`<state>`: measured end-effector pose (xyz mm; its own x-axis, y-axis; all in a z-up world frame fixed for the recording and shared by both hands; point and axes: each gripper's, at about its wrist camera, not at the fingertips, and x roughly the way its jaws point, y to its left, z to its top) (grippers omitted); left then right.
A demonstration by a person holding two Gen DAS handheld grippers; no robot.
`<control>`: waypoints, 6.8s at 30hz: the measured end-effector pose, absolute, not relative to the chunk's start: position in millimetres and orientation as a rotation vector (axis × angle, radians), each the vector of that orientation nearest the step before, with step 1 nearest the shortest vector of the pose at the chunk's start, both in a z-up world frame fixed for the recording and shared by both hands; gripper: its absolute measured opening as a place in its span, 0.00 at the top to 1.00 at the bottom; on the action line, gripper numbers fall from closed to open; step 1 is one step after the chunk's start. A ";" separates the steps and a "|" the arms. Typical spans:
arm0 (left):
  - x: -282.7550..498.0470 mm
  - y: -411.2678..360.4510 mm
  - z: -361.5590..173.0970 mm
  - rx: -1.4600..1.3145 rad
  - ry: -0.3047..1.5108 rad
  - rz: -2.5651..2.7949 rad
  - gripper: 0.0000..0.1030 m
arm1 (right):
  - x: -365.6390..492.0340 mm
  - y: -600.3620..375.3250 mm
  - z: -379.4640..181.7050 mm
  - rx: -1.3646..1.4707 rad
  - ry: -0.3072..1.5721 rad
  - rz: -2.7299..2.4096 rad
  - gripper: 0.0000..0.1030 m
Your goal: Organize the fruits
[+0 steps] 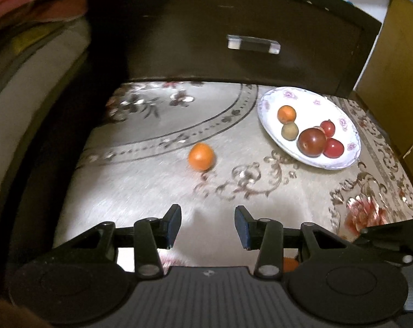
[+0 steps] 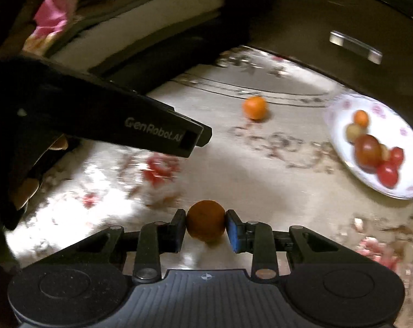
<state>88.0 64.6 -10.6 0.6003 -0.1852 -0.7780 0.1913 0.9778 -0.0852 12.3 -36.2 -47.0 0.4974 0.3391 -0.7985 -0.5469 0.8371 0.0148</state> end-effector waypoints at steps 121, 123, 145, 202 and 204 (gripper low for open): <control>175.6 -63.6 2.0 0.172 0.839 -0.324 0.63 | 120.2 -164.2 -15.8 -0.185 0.747 0.126 0.71; 179.1 -64.7 0.8 0.170 0.839 -0.324 0.63 | 124.1 -165.1 -16.7 -0.186 0.747 0.125 0.71; 209.0 -68.0 -14.6 0.100 0.846 -0.348 0.63 | 153.3 -177.4 -24.6 -0.190 0.709 0.116 0.70; 152.9 -44.3 20.9 0.064 0.750 -0.207 0.15 | 113.3 -187.3 1.2 -0.158 0.623 0.092 0.59; 145.9 -44.2 22.8 0.071 0.740 -0.199 0.13 | 107.2 -188.2 1.6 -0.159 0.621 0.089 0.58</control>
